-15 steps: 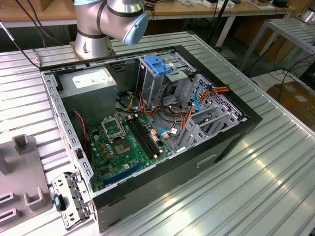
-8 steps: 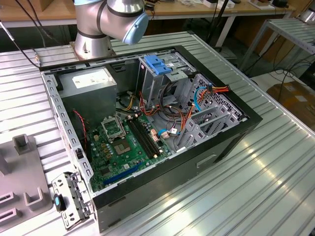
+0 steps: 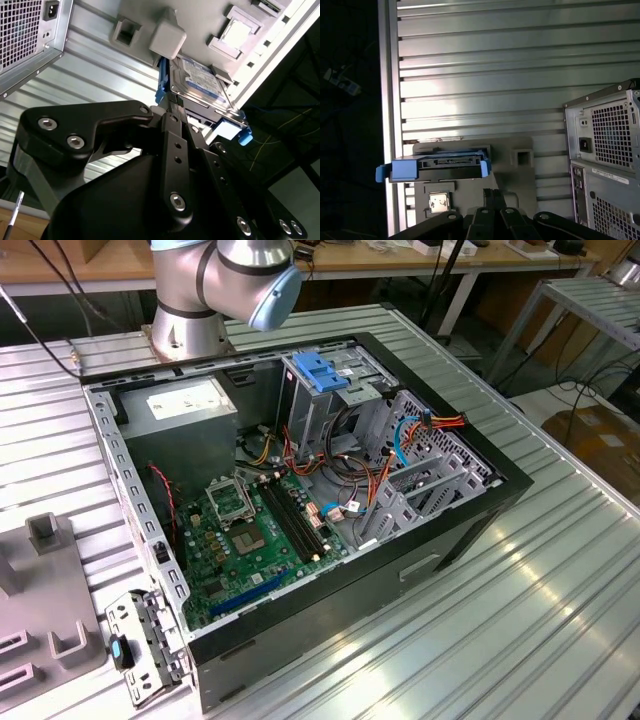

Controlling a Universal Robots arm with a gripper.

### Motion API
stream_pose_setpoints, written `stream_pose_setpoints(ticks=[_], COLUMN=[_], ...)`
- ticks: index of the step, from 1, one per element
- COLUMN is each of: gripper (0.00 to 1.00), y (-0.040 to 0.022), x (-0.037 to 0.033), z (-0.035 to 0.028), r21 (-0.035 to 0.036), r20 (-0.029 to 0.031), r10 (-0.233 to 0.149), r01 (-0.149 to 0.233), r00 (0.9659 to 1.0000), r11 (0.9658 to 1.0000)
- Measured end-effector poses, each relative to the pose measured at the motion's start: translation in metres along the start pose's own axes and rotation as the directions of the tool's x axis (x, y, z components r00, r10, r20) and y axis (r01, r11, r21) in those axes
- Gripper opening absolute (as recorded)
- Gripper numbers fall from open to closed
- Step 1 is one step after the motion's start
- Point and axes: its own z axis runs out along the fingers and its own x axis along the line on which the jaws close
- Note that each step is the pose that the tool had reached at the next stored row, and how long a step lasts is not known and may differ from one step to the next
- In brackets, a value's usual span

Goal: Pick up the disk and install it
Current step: 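Reach for the disk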

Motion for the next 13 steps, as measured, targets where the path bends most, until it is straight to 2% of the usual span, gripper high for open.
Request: stream_pose_setpoints(ticks=[5,13], gripper=[0.11,0.11], y=[-0.0006,-0.0022], x=[0.0079,0.0280], z=[0.0001,0.0003], r21=[-0.0004,-0.0007], r20=[0.0001,-0.0006], r10=[0.000,0.000], r01=[0.000,0.000], r00=[1.0000,1.0000], r11=[1.0000,1.0000])
